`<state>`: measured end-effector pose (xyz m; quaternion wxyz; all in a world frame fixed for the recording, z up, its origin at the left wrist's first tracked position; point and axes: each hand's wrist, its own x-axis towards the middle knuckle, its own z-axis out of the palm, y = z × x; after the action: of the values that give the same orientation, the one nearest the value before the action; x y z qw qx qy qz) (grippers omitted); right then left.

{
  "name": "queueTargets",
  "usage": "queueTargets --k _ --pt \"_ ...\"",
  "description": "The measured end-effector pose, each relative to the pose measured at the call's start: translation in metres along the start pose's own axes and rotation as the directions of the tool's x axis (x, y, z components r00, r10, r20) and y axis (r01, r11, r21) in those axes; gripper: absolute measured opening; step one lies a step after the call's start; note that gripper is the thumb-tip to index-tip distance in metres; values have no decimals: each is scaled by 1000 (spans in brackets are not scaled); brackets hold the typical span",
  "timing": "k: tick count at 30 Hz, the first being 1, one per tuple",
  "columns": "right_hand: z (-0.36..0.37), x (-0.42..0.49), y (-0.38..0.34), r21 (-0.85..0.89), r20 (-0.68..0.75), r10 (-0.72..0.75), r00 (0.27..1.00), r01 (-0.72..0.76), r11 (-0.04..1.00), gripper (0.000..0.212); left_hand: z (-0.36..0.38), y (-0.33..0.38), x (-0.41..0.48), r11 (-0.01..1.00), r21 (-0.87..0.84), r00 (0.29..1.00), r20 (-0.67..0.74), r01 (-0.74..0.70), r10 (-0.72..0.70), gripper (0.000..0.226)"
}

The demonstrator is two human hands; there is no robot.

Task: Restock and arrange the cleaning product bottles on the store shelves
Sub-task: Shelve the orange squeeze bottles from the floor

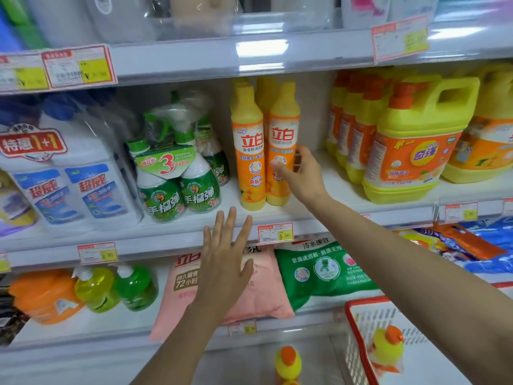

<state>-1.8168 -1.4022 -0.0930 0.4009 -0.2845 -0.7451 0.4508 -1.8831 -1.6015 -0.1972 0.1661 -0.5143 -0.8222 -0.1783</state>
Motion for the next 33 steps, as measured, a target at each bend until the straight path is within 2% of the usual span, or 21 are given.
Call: queueTargets --k 3,6,8,11,14,16,18,19,20,21,23,24,27,29,33 --pt "-7 -4 8 124 -146 39 988 -20 992 37 0 -2 0 999 -44 1000 -16 5 -5 85" --pt "-27 -9 4 303 -207 159 965 -92 949 36 -5 3 1 986 -165 995 -93 23 -39 62" --pt "-42 -19 -1 415 -113 245 963 -178 892 40 -17 15 5 939 -331 984 -116 91 -136 52" --pt "-61 -49 -6 363 -1 235 972 -218 906 33 -41 46 11 801 -586 969 -110 118 -222 47" --pt "-72 -84 -8 302 96 205 974 -225 926 41 -63 82 10 625 -748 967 84 221 -242 61" --pt "-76 -104 -10 226 117 206 972 -228 947 50 -67 102 4 614 -728 951 190 304 -245 72" --pt "-78 -122 -11 110 156 199 968 -217 970 65 -67 115 -5 620 -712 943 212 329 -257 63" --pt "-81 -129 -11 70 199 202 959 -219 973 74 -67 118 -10 587 -732 937 238 346 -254 58" --pt "-86 -134 -12 60 245 212 946 -233 971 80 -66 119 -15 502 -777 925 301 379 -233 53" --pt "-93 -139 -14 81 288 227 930 -260 962 78 -65 118 -21 370 -825 904 383 427 -191 50" --pt "-110 -142 -16 152 357 240 903 -310 939 57 -64 117 -33 140 -832 843 534 537 -60 51" --pt "-117 -144 -15 173 386 231 893 -316 933 46 -64 116 -39 109 -810 815 579 576 -5 51" --pt "-124 -149 -10 241 420 226 879 -348 906 37 -63 118 -53 71 -770 761 638 634 120 52" --pt "-122 -157 -7 225 348 278 895 -368 902 50 -64 121 -58 73 -768 754 639 636 154 48" --pt "-117 -168 -2 60 158 272 949 -284 957 73 -63 124 -65 95 -780 776 625 618 82 48"
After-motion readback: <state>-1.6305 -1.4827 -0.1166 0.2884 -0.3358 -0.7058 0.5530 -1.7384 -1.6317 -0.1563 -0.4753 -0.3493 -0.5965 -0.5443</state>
